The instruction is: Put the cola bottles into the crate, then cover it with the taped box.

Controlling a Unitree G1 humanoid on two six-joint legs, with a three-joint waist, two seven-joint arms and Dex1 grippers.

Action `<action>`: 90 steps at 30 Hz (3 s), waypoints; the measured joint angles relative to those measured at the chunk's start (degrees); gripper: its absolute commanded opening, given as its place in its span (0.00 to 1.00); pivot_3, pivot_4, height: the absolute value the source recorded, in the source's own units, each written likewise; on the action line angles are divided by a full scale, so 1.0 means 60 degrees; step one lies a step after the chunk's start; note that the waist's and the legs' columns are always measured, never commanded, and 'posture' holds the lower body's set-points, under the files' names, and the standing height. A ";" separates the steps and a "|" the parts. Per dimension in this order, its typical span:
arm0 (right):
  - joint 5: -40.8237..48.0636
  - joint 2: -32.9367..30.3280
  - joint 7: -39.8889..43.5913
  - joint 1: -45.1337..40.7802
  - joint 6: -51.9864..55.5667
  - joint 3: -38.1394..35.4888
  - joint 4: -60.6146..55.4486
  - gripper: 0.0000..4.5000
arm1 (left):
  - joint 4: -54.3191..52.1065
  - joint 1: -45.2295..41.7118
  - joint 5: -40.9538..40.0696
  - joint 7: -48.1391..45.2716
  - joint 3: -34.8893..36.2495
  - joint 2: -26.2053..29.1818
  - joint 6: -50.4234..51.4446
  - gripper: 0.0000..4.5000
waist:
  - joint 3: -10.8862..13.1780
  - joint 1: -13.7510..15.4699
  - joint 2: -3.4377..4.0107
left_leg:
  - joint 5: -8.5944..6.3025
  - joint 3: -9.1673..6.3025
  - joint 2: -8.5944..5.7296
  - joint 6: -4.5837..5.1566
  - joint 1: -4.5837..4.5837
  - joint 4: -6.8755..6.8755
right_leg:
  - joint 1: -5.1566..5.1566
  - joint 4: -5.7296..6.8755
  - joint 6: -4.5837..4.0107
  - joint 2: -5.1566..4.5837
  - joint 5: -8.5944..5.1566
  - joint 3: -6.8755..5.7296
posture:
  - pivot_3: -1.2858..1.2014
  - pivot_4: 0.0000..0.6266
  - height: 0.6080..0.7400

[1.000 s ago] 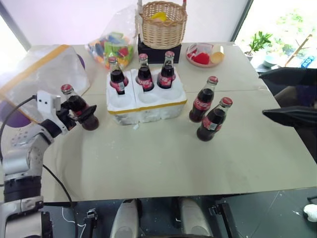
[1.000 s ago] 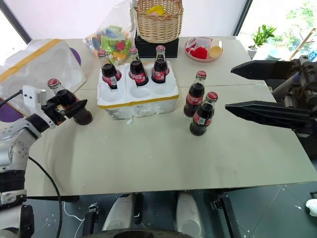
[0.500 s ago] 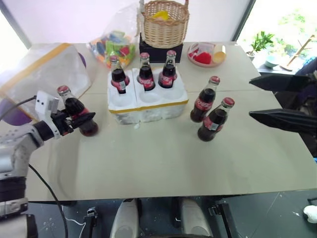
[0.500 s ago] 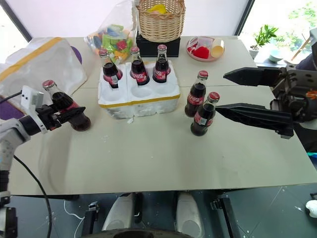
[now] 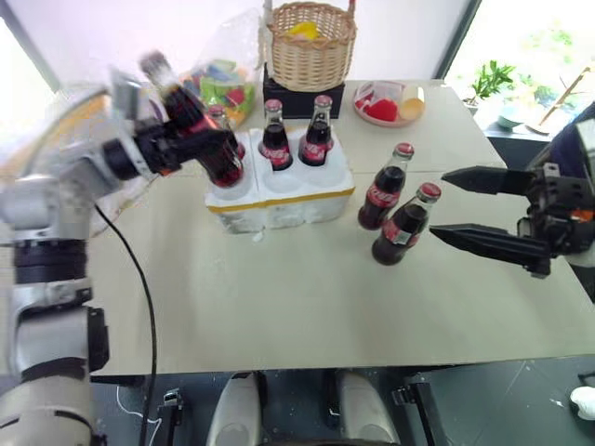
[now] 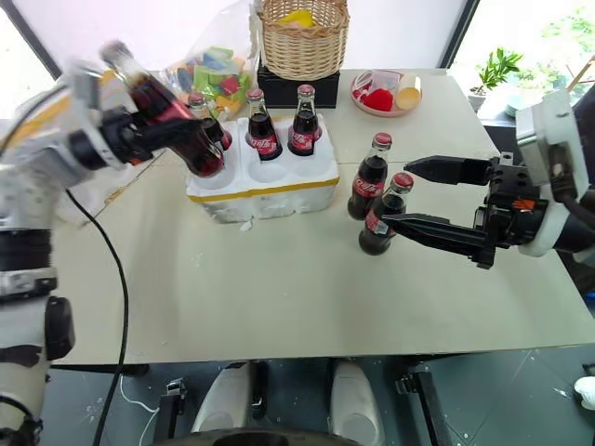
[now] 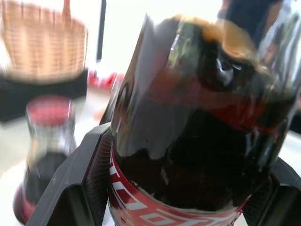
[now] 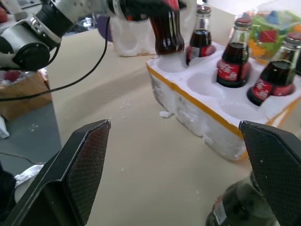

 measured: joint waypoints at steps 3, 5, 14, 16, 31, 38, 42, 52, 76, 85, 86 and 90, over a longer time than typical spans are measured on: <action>0.0058 0.0159 -0.0250 0.0246 0.0002 -0.0293 -0.0011 1.00 | 0.0768 -0.0022 0.0878 -0.0254 -0.0598 -0.0181 -0.0781 0.63 | 0.0002 0.0042 -0.0003 | 0.0000 -0.0003 0.0002 0.0001 -0.0006 -0.0010 | -0.0010 0.0006 0.0005 0.0003 0.0002 -0.0002 | 0.52 0.24 1.00; 0.0054 0.0222 -0.0398 0.0532 0.0004 -0.0410 -0.0093 1.00 | 0.1020 -0.0020 0.1435 -0.0314 -0.0925 -0.0320 -0.1303 0.63 | 0.0003 0.0075 -0.0004 | -0.0001 -0.0004 0.0001 0.0001 -0.0014 -0.0009 | -0.0011 0.0004 0.0005 0.0001 0.0002 -0.0003 | 0.52 0.24 1.00; -0.0201 0.0566 -0.0888 0.1348 -0.0054 -0.0564 -0.0176 1.00 | 0.1016 0.0281 0.2570 0.0113 -0.1052 -0.0920 -0.2802 0.63 | -0.0011 0.0117 0.0012 | -0.0001 -0.0017 -0.0001 0.0001 0.0049 0.0034 | 0.0071 0.0005 -0.0030 -0.0009 -0.0017 -0.0004 | 0.52 0.24 1.00; -0.0229 0.0572 -0.0870 0.1650 0.0005 -0.0593 -0.0150 1.00 | 0.0920 0.0341 0.2572 0.0287 -0.0955 -0.1014 -0.2789 0.87 | -0.0012 0.0136 0.0012 | -0.0001 -0.0019 -0.0003 0.0001 0.0056 0.0038 | 0.0083 0.0004 -0.0030 -0.0010 -0.0017 -0.0003 | 0.52 0.24 1.00; -0.2534 0.2486 -0.1104 0.4282 -0.1179 -0.0043 -0.0830 1.00 | -0.3678 0.1298 -0.2374 -0.0462 0.2274 0.1203 0.2648 0.98 | -0.0010 0.0043 0.0013 | -0.0001 -0.0033 -0.0005 0.0000 0.0045 0.0017 | 0.0063 0.0011 -0.0018 -0.0006 -0.0028 -0.0007 | 0.52 0.24 1.00; -0.3861 0.3216 -0.1719 0.3575 -0.1918 0.1507 -0.0430 1.00 | -0.6551 0.3931 -0.2754 -0.1709 0.1480 0.2359 0.3040 0.98 | -0.0009 0.0089 0.0018 | -0.0001 -0.0038 -0.0006 -0.0003 0.0054 0.0025 | 0.0073 0.0004 -0.0028 -0.0006 -0.0027 -0.0007 | 0.52 0.24 1.00; -0.4364 0.3573 -0.2024 0.2794 -0.2227 0.2128 0.0095 1.00 | -0.6735 0.4189 -0.1716 -0.1088 0.0609 0.1769 0.2033 0.98 | -0.0010 0.0084 0.0014 | -0.0001 -0.0040 -0.0009 -0.0003 0.0040 0.0022 | 0.0071 -0.0011 -0.0028 -0.0006 -0.0027 -0.0007 | 0.52 0.24 1.00; -0.5409 0.4580 -0.2365 0.1162 -0.2722 0.3762 0.1621 1.00 | -0.6735 0.3580 -0.1638 0.0036 0.0334 0.0687 0.1744 0.98 | -0.0010 0.0025 0.0017 | 0.0000 -0.0041 -0.0009 0.0000 0.0035 0.0016 | 0.0057 -0.0001 -0.0024 0.0007 -0.0025 -0.0003 | 0.52 0.24 1.00; -0.3773 0.5440 -0.1723 -0.2931 -0.1508 0.5673 0.1432 0.63 | -0.7090 0.4166 -0.2380 0.0796 0.1234 0.1224 0.2118 1.00 | 0.0010 -0.0167 0.0037 | 0.0001 -0.0051 -0.0007 0.0000 0.0015 0.0006 | 0.0026 0.0020 -0.0021 0.0012 -0.0022 -0.0004 | 0.52 0.24 1.00; -0.6787 0.7553 -0.1840 -0.6685 -0.3512 0.7242 0.6032 0.63 | -0.7034 0.4882 -0.2351 0.1211 0.2440 0.1796 0.2050 1.00 | 0.0016 -0.0141 0.0039 | 0.0003 -0.0041 -0.0007 -0.0001 -0.0018 -0.0015 | -0.0039 0.0079 0.0015 0.0010 -0.0008 -0.0004 | 0.52 0.24 1.00; -0.6960 0.7714 -0.1763 -0.6860 -0.3722 0.7268 0.6482 0.63 | -0.7033 0.4936 -0.2350 0.1256 0.2527 0.1799 0.2026 1.00 | 0.0016 -0.0131 0.0039 | 0.0003 -0.0042 -0.0007 -0.0001 -0.0019 -0.0016 | -0.0040 0.0079 0.0015 0.0010 -0.0009 -0.0006 | 0.52 0.24 1.00; -0.7550 0.8168 -0.1394 -0.7085 -0.4192 0.7424 0.7694 0.63 | -0.7081 0.5144 -0.2349 0.1432 0.2675 0.1800 0.1891 1.00 | 0.0016 -0.0181 0.0039 | 0.0003 -0.0035 -0.0008 -0.0002 -0.0020 -0.0014 | -0.0041 0.0081 0.0016 0.0004 -0.0007 -0.0002 | 0.52 0.24 1.00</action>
